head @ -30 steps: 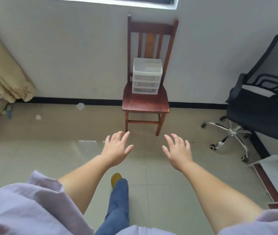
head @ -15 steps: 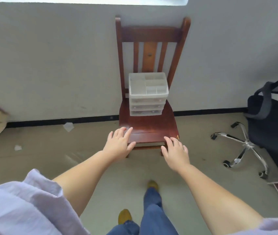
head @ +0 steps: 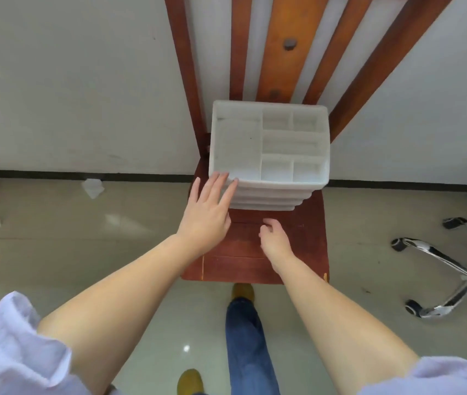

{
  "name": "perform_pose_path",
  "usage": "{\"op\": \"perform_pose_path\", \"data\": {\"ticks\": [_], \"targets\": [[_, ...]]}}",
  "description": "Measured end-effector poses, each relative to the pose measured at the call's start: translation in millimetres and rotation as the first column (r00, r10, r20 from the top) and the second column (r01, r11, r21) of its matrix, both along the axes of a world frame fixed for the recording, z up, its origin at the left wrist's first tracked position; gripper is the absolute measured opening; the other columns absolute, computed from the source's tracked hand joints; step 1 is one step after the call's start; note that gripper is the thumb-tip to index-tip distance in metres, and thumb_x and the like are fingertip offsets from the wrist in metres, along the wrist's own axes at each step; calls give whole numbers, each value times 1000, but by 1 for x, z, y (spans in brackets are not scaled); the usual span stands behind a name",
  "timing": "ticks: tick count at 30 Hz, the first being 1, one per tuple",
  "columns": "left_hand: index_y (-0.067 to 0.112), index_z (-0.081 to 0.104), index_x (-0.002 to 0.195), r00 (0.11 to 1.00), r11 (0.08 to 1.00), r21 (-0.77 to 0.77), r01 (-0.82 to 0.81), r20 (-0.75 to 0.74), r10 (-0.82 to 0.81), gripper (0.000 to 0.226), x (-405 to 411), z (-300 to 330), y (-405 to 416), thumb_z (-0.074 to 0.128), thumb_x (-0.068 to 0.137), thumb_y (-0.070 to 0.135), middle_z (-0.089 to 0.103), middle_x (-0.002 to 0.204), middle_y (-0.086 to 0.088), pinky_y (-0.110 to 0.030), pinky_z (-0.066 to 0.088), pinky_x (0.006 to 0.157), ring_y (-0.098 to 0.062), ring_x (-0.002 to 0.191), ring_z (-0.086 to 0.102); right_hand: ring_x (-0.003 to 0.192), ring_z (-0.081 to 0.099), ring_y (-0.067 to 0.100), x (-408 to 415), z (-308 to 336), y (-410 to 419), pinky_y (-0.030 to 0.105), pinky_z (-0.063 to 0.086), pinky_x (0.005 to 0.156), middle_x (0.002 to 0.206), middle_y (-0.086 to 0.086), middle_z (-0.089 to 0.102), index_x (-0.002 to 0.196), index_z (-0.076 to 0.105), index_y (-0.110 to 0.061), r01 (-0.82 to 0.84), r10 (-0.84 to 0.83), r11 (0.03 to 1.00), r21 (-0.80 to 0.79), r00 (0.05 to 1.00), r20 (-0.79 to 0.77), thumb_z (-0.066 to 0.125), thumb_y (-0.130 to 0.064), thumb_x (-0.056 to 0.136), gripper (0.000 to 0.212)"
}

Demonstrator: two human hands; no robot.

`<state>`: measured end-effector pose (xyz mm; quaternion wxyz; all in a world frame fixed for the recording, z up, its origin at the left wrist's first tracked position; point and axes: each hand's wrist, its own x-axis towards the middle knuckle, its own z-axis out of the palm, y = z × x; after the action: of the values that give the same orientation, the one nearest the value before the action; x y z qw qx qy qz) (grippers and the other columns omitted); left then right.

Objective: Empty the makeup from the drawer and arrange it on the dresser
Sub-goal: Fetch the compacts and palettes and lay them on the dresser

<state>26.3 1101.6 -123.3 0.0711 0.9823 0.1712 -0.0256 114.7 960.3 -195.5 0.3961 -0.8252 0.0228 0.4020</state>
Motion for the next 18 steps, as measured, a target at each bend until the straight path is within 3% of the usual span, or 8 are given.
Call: {"op": "perform_pose_path", "data": {"ticks": [2, 5, 8, 11, 18], "targets": [[11, 22, 148, 999, 999, 15, 36, 22, -36, 75, 6, -15, 6, 54, 80, 9, 28, 151, -16, -52, 17, 114, -31, 141, 22, 116, 54, 25, 13, -20, 23, 38, 47, 96, 124, 8, 55, 130, 45, -15, 279, -257, 958, 73, 941, -219, 35, -12, 98, 34], [7, 29, 145, 991, 995, 55, 83, 103, -88, 76, 6, -31, 13, 55, 74, 2, 36, 146, -19, -56, 25, 110, -35, 137, 31, 123, 49, 24, 31, -38, 46, 39, 46, 94, 128, 8, 50, 129, 44, -14, 623, -507, 775, 105, 712, -485, 37, -8, 99, 32], [7, 27, 145, 985, 991, 93, 97, 134, -109, 71, 5, -40, 16, 43, 76, 3, 36, 146, -20, -57, 28, 108, -36, 136, 32, 130, 44, 26, 46, -49, 57, 39, 44, 97, 143, 12, 42, 135, 40, -6, 741, -558, 664, 104, 583, -591, 31, -6, 99, 36], [7, 27, 145, 983, 991, 100, 94, 148, -108, 68, 6, -42, 16, 38, 78, 1, 36, 146, -20, -57, 28, 108, -37, 136, 30, 122, 52, 26, 50, -55, 61, 42, 45, 94, 137, 13, 49, 126, 47, -7, 866, -622, 494, 78, 414, -665, 27, -3, 98, 34], [7, 24, 146, 984, 992, 98, 74, 154, -89, 80, 7, -41, 12, 56, 73, -5, 33, 147, -21, -56, 26, 110, -37, 137, 26, 126, 47, 32, 23, -60, 35, 48, 43, 100, 135, 24, 47, 125, 45, -1, 890, -641, 456, 10, 336, -690, 21, 10, 92, 42]]}}
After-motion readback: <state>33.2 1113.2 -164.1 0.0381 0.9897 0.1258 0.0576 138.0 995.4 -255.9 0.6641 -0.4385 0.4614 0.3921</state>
